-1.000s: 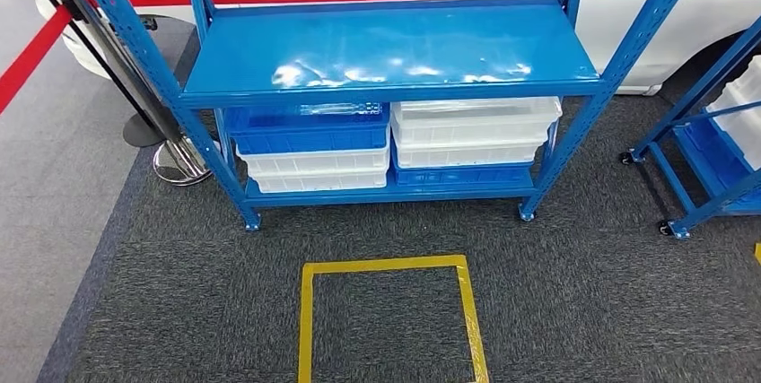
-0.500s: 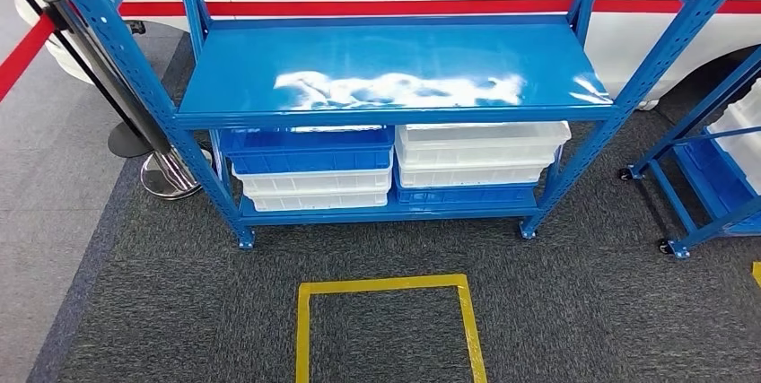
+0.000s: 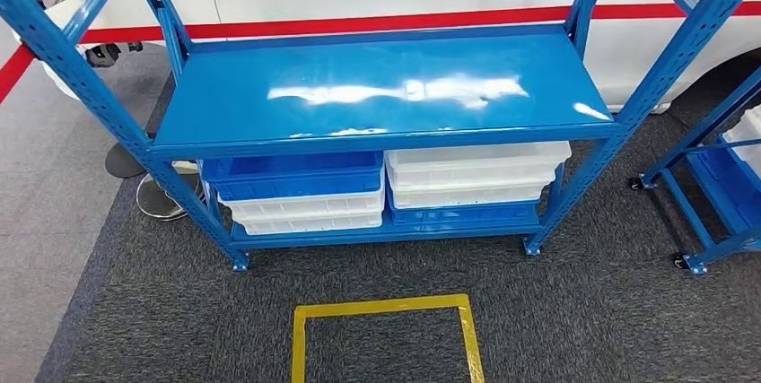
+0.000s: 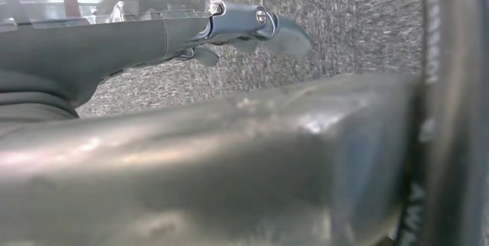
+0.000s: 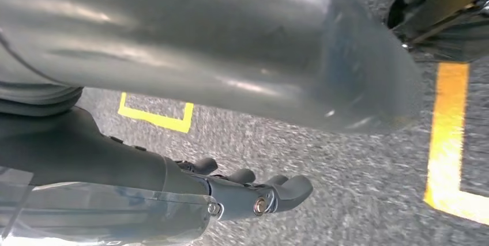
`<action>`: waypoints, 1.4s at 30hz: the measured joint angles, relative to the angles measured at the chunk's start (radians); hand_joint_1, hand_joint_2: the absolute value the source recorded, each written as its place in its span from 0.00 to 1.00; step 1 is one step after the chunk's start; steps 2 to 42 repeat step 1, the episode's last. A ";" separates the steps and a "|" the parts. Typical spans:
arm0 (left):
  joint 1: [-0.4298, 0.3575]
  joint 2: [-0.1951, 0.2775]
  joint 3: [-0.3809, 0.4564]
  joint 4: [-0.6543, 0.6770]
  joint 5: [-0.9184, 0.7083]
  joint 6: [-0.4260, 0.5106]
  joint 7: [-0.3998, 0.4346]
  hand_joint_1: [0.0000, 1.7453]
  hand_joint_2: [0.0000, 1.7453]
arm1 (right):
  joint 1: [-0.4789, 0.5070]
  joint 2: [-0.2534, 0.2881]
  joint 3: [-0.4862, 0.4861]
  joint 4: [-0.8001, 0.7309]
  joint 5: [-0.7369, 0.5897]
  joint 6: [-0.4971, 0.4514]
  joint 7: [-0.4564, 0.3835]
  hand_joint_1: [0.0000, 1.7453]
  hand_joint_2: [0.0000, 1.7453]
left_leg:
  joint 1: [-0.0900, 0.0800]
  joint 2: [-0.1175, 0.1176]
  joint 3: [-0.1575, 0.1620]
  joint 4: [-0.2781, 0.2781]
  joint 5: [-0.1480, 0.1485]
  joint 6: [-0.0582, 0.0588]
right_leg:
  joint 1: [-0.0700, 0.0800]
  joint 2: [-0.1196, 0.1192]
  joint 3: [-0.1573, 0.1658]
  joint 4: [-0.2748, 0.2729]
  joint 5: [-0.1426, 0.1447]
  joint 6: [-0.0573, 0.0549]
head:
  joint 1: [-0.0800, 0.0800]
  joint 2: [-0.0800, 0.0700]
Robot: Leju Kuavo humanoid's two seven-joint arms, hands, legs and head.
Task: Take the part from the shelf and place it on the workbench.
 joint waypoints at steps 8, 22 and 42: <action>0.000 0.000 0.000 0.000 -0.001 0.000 0.000 0.00 0.00 | 0.000 0.000 0.000 0.000 0.001 0.000 0.000 0.00 0.00 | 0.000 0.000 -0.019 0.027 -0.018 -0.001 | 0.001 0.000 0.004 0.000 -0.003 -0.001 | 0.000 0.000; 0.000 0.000 0.000 0.000 -0.001 0.000 0.000 0.00 0.00 | 0.000 0.000 0.000 0.000 0.001 0.000 0.000 0.00 0.00 | 0.000 0.000 -0.019 0.027 -0.018 -0.001 | 0.001 0.000 0.004 0.000 -0.003 -0.001 | 0.000 0.000; 0.000 0.000 0.000 0.000 -0.001 0.000 0.000 0.00 0.00 | 0.000 0.000 0.000 0.000 0.001 0.000 0.000 0.00 0.00 | 0.000 0.000 -0.019 0.027 -0.018 -0.001 | 0.001 0.000 0.004 0.000 -0.003 -0.001 | 0.000 0.000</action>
